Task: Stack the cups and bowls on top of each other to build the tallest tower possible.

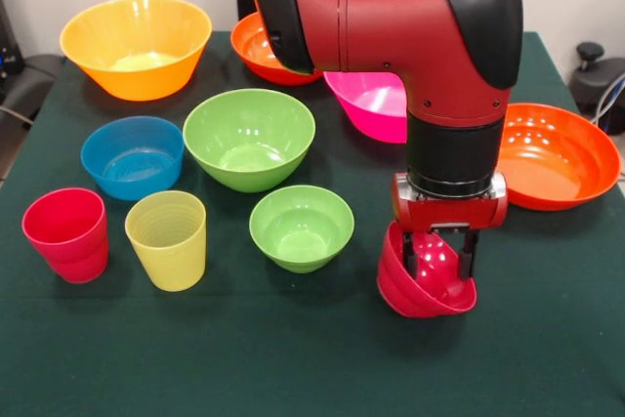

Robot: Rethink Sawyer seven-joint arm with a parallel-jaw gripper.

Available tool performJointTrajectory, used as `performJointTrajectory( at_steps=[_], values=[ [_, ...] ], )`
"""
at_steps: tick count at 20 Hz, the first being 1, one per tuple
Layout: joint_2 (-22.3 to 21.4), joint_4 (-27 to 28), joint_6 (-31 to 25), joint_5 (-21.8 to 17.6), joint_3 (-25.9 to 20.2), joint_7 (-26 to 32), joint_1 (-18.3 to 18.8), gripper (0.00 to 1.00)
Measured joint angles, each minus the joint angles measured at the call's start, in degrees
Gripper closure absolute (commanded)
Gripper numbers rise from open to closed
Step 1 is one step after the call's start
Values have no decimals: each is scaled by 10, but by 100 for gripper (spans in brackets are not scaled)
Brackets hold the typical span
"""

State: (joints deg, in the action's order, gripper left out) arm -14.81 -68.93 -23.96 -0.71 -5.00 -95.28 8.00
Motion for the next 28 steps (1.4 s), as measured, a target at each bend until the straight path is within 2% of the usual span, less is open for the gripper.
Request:
performJointTrajectory(
  at_steps=[28],
  values=[
    [-33,0,0,16,-1,0,6,0]
  ],
)
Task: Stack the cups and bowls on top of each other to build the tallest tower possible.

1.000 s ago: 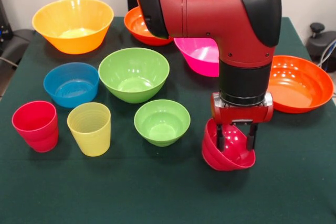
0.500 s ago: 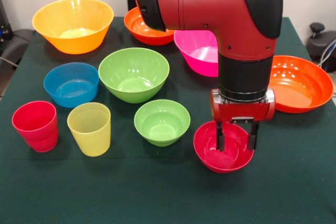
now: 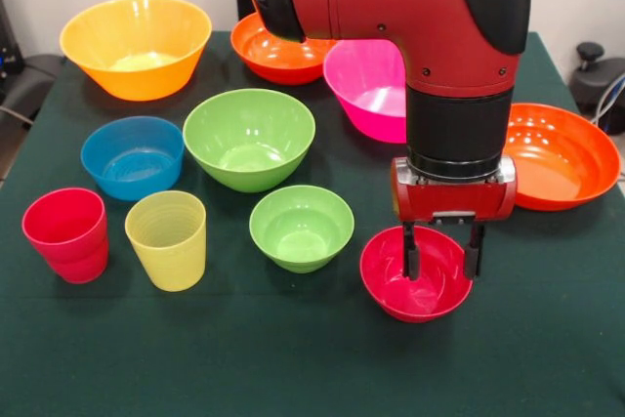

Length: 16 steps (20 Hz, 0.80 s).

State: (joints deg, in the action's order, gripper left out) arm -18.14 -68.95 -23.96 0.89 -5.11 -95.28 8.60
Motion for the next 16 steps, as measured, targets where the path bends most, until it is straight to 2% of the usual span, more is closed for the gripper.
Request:
performJointTrajectory(
  at_steps=[16],
  values=[
    [17,0,0,0,0,0,-2,0]
  ],
)
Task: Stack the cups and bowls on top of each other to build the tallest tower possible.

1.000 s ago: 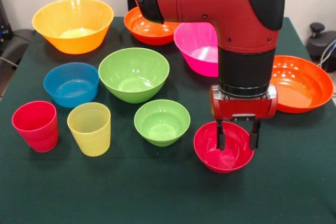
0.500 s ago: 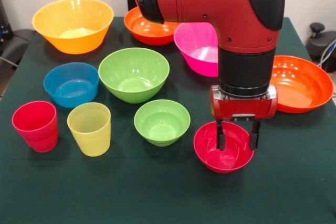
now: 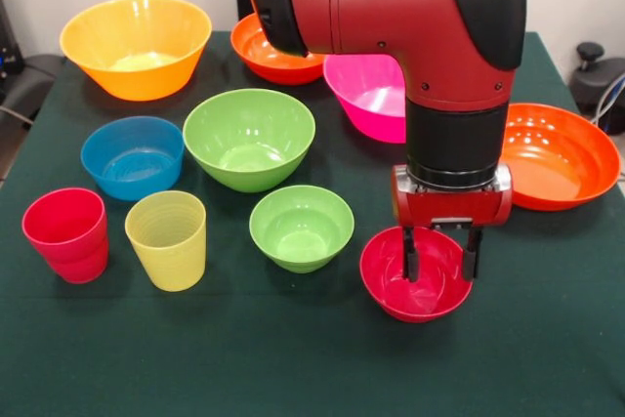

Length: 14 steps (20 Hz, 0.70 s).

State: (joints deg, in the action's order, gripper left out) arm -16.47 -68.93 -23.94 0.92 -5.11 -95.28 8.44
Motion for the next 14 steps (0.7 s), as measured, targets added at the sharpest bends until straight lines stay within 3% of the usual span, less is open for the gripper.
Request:
performJointTrajectory(
  at_steps=[14],
  values=[
    [8,0,0,2,0,0,-2,0]
  ],
)
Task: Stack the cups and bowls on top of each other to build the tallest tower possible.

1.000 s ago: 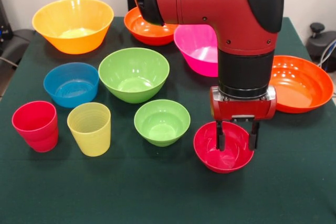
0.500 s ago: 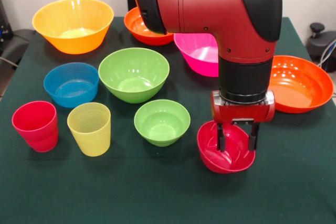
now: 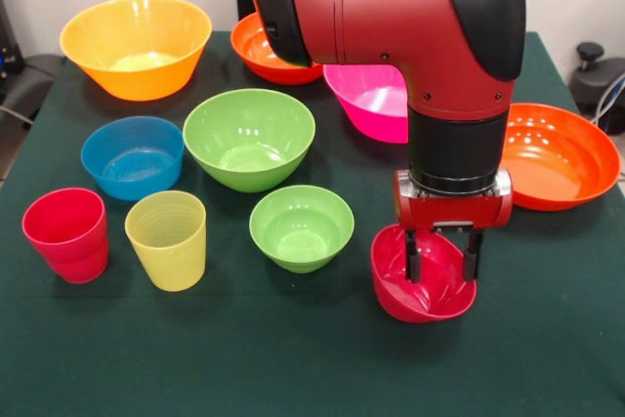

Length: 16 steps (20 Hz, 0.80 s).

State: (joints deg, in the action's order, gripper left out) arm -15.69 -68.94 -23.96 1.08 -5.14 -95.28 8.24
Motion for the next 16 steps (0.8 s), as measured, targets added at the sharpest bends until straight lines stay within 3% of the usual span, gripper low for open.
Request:
performJointTrajectory(
  at_steps=[16],
  values=[
    [-11,0,0,9,0,0,0,0]
  ],
)
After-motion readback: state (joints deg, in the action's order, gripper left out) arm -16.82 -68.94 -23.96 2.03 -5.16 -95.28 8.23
